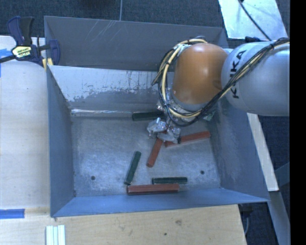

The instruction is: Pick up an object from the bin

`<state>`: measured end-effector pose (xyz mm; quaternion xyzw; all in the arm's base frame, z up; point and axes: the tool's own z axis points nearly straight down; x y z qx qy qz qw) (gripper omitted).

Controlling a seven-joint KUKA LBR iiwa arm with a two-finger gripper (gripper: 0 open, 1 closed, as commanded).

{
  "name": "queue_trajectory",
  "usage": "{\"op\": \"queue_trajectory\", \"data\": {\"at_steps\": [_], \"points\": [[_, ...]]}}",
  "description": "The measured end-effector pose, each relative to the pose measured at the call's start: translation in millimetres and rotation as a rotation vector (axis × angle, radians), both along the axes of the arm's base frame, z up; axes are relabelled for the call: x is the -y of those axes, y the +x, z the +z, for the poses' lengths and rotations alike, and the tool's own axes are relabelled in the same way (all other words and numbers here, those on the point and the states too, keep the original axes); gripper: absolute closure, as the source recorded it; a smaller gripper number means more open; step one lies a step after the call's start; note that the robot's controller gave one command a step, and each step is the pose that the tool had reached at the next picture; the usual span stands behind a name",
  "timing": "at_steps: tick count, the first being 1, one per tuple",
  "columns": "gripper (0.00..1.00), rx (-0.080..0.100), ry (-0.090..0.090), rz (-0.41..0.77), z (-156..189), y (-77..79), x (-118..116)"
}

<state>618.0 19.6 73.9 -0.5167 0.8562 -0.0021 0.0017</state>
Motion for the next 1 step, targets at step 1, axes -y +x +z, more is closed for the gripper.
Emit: {"op": "queue_trajectory", "data": {"at_steps": [1], "points": [[0.00, -0.003, 0.003, 0.000, -3.4, -1.8, -1.7]]}}
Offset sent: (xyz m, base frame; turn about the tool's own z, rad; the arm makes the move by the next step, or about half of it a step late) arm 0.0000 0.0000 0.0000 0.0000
